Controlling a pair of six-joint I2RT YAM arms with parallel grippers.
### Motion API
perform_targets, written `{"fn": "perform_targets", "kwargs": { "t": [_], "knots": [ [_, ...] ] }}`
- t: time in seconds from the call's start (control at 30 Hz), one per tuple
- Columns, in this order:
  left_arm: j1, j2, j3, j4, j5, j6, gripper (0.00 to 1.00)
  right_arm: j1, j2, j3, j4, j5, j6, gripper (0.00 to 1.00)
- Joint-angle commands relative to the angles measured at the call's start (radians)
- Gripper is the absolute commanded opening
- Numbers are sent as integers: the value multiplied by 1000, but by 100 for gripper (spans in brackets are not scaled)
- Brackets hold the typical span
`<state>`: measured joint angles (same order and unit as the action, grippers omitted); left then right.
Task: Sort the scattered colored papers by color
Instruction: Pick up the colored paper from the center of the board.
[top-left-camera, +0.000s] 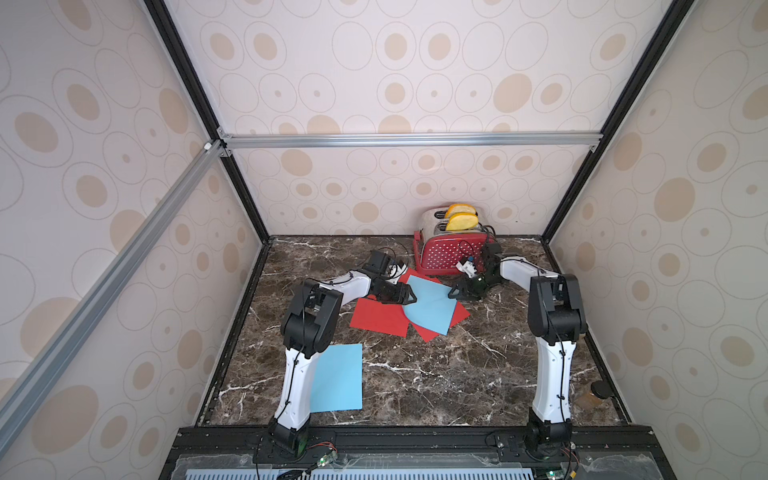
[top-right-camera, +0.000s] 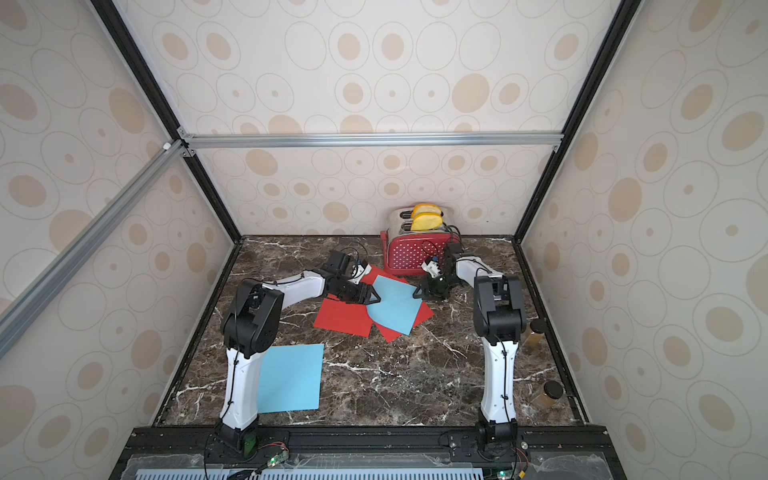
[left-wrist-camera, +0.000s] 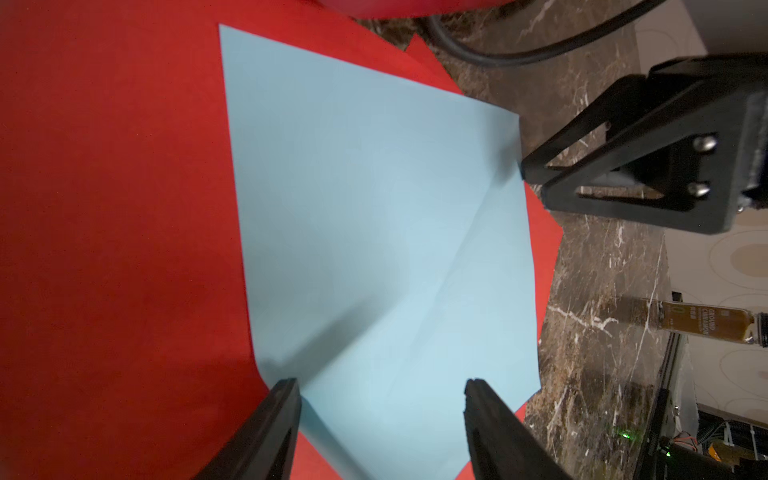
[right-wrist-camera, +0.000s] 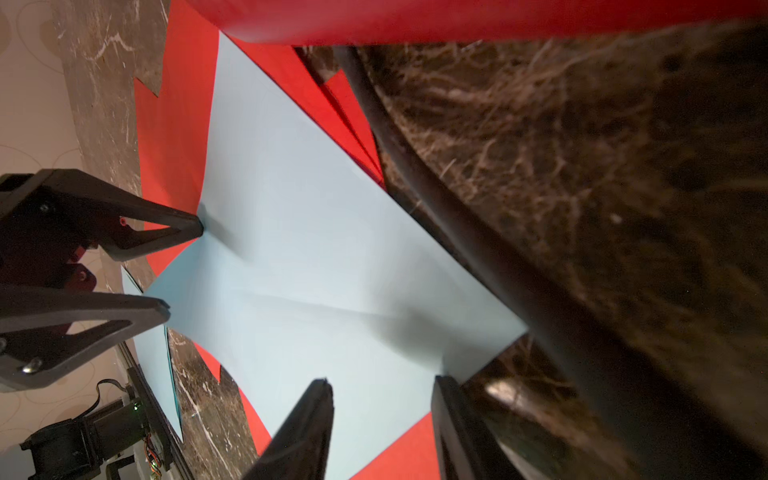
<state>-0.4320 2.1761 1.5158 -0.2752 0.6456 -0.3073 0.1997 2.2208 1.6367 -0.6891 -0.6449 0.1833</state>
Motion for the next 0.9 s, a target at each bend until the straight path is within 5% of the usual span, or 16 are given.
{"fn": "perform_targets", "kwargs": {
  "t": [0.0, 0.57, 0.87],
  "knots": [
    [1, -40, -10, -28, -27, 11, 66, -3, 44, -30, -41, 41, 9, 45],
    [2, -164, -256, 96, -136, -133, 64, -3, 57, -20, -41, 19, 19, 45],
    [-15, -182, -262, 53, -140, -232, 63, -3, 65, -12, -35, 7, 26, 45]
  ]
}}
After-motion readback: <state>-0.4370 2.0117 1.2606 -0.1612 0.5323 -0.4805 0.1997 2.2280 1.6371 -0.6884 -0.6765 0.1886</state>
